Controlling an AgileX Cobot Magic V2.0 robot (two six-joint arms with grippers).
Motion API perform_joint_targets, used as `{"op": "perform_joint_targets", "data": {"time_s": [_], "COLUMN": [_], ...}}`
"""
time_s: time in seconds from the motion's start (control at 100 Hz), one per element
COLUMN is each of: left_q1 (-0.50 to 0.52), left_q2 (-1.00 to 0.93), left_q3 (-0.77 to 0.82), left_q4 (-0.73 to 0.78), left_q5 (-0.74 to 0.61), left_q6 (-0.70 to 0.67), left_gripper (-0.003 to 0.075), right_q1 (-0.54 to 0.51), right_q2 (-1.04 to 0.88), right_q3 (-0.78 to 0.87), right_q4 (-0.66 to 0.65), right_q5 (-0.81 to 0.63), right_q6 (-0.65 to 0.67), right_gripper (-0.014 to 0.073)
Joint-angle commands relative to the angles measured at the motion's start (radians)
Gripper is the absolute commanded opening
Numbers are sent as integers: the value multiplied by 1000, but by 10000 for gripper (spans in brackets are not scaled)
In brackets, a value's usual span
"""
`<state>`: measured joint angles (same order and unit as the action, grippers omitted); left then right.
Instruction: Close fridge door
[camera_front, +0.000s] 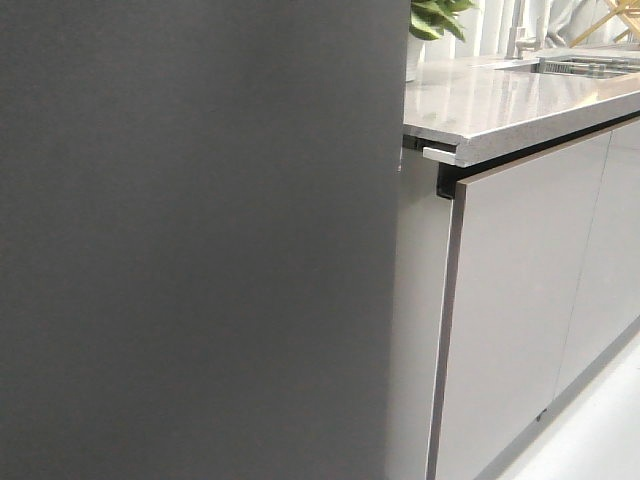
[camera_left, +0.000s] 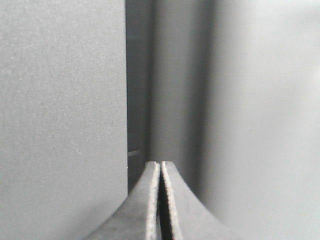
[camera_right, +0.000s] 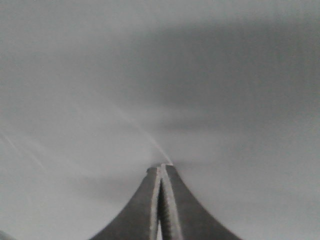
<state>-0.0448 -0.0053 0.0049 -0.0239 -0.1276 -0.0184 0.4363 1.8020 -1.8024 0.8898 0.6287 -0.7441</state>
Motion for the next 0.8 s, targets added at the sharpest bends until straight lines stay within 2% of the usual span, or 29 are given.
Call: {"op": "perform_joint_targets", "data": {"time_s": [0.0, 0.1, 0.2, 0.32, 0.45, 0.63, 0.79], "left_q1": [-3, -3, -3, -3, -3, -3, -3], "left_q2": [-20, -20, -20, -20, -20, -20, -20], "left_q3": [35, 35, 35, 35, 35, 35, 35], "left_q4": [-6, -6, -6, -6, -6, -6, -6], "left_q5": [-72, -72, -72, -72, -72, -72, -72], "left_q6": [-5, -5, -5, -5, -5, -5, -5], "left_gripper": [-20, -20, -20, -20, -20, -20, -20], "right_q1": [-5, -7, -9, -15, -47, -190, -344], "right_q2": [-6, -14, -48, -116, -211, -360, -521], "right_q3": [-25, -25, -25, -25, -3, 90, 297], "right_q4": [13, 1, -68, -273, -416, -439, -442], "right_q5": [-152, -145, -121, -110, -78, -11, 8], "right_q6": [-11, -11, 4, 156, 267, 312, 312], "right_gripper": [-44, -44, -43, -44, -44, -44, -44]}}
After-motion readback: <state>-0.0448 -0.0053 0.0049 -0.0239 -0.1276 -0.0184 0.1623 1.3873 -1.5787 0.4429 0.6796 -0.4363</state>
